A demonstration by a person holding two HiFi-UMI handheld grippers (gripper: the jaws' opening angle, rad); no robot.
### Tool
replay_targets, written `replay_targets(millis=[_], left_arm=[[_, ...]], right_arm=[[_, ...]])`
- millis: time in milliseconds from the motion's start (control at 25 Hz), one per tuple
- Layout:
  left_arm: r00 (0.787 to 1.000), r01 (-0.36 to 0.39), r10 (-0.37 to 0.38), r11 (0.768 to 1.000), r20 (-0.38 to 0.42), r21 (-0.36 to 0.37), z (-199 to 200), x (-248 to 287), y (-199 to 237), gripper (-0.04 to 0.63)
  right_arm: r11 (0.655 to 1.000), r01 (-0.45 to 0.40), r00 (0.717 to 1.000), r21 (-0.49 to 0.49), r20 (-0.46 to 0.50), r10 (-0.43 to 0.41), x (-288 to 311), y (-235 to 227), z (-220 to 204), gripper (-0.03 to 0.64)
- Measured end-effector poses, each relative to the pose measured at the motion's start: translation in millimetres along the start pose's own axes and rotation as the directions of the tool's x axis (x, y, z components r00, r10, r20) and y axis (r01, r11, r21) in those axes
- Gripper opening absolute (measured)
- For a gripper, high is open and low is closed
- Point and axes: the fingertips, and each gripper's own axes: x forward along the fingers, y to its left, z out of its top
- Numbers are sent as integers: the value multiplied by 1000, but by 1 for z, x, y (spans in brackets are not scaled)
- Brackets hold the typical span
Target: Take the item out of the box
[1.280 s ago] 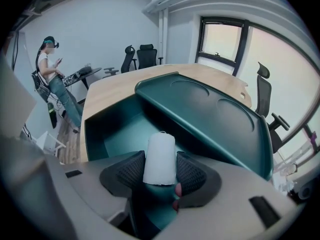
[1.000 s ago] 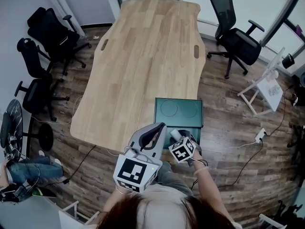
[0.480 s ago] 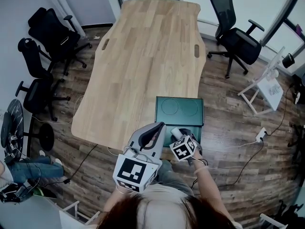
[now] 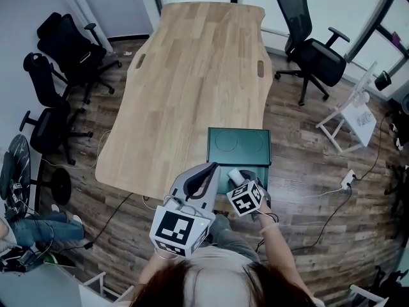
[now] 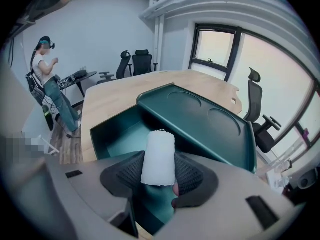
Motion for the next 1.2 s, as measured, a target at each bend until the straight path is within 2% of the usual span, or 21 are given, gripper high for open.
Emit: replay_targets(millis=[560, 1200], left_arm=[[999, 20, -20, 1000, 37, 18, 5, -27, -17, 8], [996, 39, -43, 998, 82, 45, 10, -63, -34, 8]], right_arm=[[996, 81, 990, 38, 111, -84, -39, 4, 17, 199], [985, 157, 960, 75, 223, -170, -80, 13, 29, 199]])
